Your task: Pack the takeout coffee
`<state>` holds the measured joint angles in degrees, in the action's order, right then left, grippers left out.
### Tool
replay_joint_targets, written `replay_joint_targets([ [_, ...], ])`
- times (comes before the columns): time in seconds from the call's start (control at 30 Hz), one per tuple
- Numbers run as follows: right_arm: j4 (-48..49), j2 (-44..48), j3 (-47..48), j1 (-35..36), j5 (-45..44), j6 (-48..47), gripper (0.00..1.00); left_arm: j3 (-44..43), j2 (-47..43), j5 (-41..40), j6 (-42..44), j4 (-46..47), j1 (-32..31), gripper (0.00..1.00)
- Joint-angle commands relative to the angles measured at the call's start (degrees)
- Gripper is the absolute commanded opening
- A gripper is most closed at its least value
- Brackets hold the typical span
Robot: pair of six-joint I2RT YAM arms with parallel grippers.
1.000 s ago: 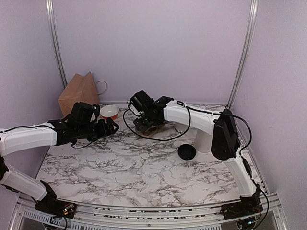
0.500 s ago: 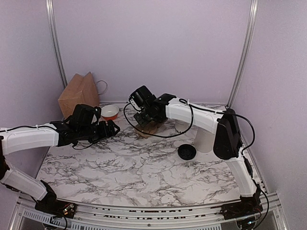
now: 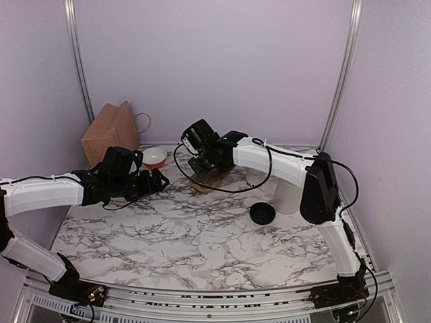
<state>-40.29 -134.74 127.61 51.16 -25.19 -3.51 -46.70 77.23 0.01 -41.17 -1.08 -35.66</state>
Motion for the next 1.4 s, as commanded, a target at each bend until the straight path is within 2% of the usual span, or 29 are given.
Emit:
replay_joint_targets([
  [0.0,2.0,4.0,0.3,0.5,-2.2,-1.2,0.00,-0.4,0.3,0.7,-0.1,1.4,0.2,0.92],
  [0.5,4.6,7.6,-2.1,1.3,-3.6,-5.0,0.00,-1.2,-0.7,-0.8,0.4,0.5,0.2,0.92],
  [0.8,5.7,12.8,-7.0,4.3,-1.0,-5.4,0.00,-1.0,-7.1,-11.5,-0.6,-4.4,1.6,0.93],
  [1.1,7.4,19.2,-16.7,13.1,1.8,-9.3,0.00,-1.8,-13.8,-15.5,-0.5,-7.6,4.4,0.94],
  [1.37,6.0,21.6,-23.7,23.3,-2.0,-8.2,0.00,-2.7,-15.0,-15.2,-0.4,-8.6,5.5,0.94],
])
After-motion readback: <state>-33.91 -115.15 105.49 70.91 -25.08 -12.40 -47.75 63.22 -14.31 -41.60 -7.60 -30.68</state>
